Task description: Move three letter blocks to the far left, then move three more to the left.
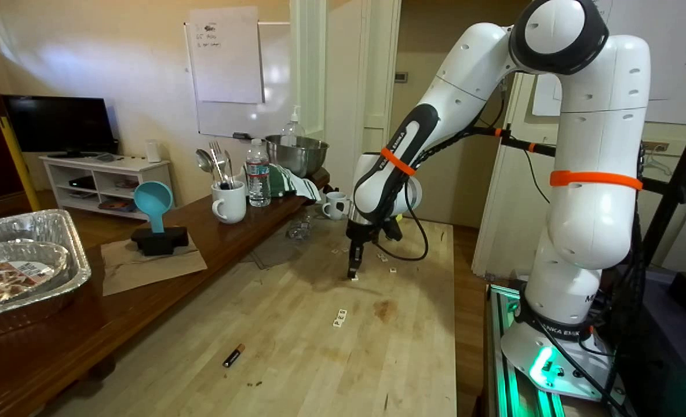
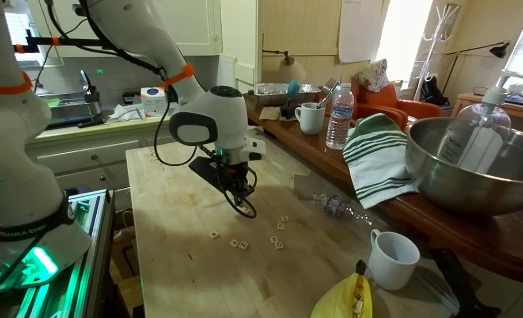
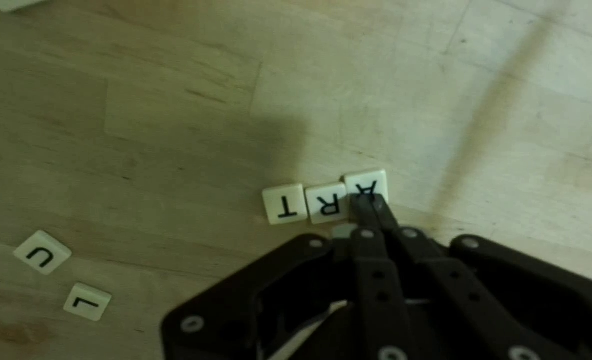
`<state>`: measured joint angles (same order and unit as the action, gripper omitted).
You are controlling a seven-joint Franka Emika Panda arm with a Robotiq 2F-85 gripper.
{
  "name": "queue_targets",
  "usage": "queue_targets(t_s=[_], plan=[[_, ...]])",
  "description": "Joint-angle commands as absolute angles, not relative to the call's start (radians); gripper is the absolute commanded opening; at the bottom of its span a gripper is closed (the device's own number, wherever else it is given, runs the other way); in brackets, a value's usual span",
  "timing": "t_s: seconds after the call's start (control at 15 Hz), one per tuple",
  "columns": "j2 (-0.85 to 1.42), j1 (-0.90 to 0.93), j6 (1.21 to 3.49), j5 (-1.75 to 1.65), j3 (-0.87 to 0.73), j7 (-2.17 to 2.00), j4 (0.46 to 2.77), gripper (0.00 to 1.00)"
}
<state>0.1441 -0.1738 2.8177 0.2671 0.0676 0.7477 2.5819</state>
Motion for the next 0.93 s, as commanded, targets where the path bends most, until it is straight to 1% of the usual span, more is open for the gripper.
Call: queue_targets(t_s=[0.0, 0.87], plan=[[0.148, -0.177, 2.820, 0.283, 0.067, 0.763, 2.578, 0.00], [0.150, -0.208, 2.827, 0.292, 0.047, 0.839, 2.548, 0.00]])
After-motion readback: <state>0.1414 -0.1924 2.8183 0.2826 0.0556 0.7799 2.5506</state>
